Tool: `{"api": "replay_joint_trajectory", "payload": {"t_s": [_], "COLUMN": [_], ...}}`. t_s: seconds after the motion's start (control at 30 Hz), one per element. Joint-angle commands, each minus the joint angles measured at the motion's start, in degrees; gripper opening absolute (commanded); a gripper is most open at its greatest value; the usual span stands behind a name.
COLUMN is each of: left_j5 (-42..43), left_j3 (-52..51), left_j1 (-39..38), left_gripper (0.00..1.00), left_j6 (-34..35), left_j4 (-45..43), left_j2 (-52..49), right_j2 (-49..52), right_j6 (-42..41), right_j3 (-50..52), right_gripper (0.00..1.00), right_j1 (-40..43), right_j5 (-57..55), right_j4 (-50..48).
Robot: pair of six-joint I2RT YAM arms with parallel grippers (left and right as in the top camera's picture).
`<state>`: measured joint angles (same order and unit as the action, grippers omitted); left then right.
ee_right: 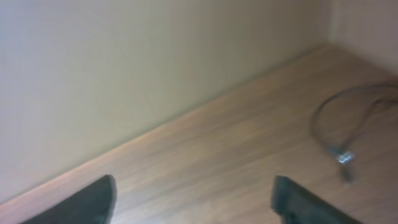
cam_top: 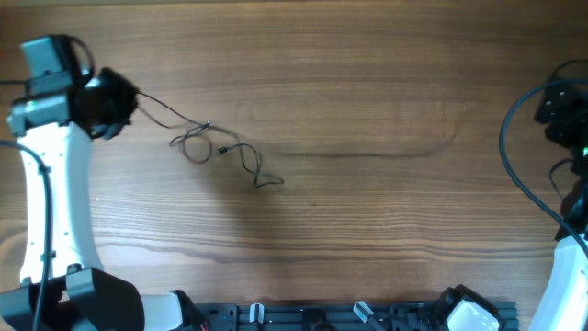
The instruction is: Untangle cables
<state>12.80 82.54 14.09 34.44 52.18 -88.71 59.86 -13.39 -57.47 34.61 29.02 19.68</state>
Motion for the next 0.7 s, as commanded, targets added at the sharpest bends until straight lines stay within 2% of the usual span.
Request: {"api": "replay_joint_trajectory", "payload": {"t_s": [0.0, 0.13, 0.2, 0.3, 0.43, 0.5, 0.57, 0.6, 0.67], "left_j5": [2.40, 2.21, 3.89, 6.25, 3.93, 3.23, 3.23, 3.23, 3.21], "left_j3": [-0.09, -0.09, -0.09, -0.07, -0.07, -0.07, -0.07, -0.07, -0.07], "left_j1": [-8.04, -13.35, -15.10, -15.74, -14.43, -13.90, -13.70, -13.70, -13.70], "left_gripper": [0.04, 0.04, 0.04, 0.04, 0.04, 0.04, 0.04, 0.04, 0.04], "left_j6": [-6.95, -8.74, -8.76, -8.74, -8.48, -8.28, -8.31, -8.31, -8.33], "left_j4": [-2.08, -4.59, -5.55, -6.38, -7.19, -7.15, -6.73, -6.29, -5.20], "left_j2": [-0.55, -0.55, -0.52, -0.20, -0.11, -0.11, -0.11, -0.11, -0.11], "right_j2": [1.55, 4.87, 8.20, 13.29, 23.30, 28.41, 32.65, 34.38, 38.03], "right_j6": [-0.28, 0.00, 3.26, 3.58, 4.63, 7.10, 6.34, 3.37, -5.70], "right_j3": [-0.37, -0.13, -0.13, -0.13, -0.13, -0.13, -0.13, -0.13, -0.13], "right_gripper": [1.00, 1.00, 1.00, 1.00, 0.98, 0.96, 0.96, 0.96, 0.89], "right_j1": [-0.50, -6.38, -14.45, -26.10, -44.70, -52.81, -57.96, -59.39, -60.63], "right_j5": [12.68, 19.08, 19.06, 19.08, 18.53, 17.88, 12.57, 10.58, 9.33], "right_j4": [4.37, 10.99, 12.17, 11.78, 9.84, 5.01, -2.73, -6.86, -15.80]}}
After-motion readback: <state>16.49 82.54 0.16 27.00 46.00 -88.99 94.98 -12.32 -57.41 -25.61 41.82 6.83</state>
